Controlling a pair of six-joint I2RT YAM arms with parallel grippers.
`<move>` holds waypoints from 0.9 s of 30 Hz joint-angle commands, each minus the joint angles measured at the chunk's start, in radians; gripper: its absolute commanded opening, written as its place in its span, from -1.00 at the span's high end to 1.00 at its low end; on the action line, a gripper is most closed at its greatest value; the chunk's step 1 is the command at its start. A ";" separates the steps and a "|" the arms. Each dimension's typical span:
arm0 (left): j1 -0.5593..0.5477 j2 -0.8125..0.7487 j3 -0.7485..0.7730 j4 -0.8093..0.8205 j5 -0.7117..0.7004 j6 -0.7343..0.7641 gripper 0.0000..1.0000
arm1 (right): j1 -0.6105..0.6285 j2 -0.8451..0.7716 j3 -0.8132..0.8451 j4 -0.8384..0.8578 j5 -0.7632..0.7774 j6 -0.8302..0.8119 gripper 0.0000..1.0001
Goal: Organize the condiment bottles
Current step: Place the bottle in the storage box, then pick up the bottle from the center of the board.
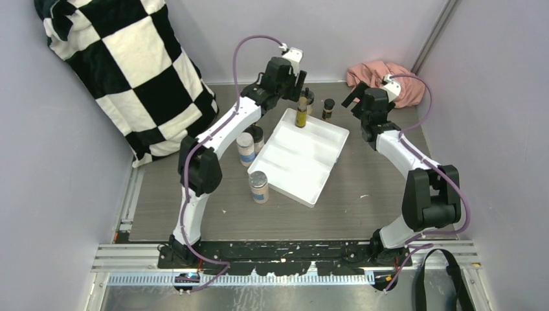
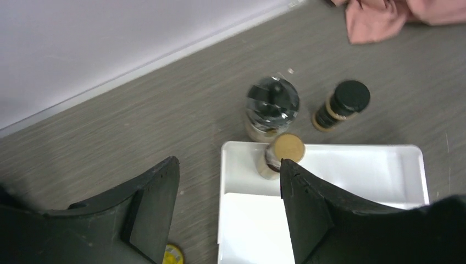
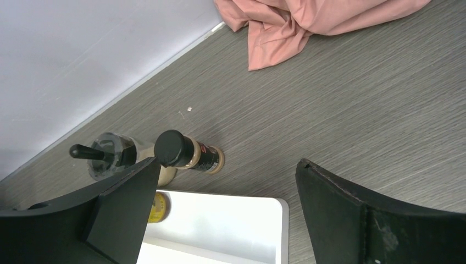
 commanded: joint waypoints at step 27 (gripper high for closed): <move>0.149 -0.065 0.149 -0.640 -0.205 -0.353 -0.25 | 0.005 -0.240 -0.062 -0.074 -0.010 0.028 -0.99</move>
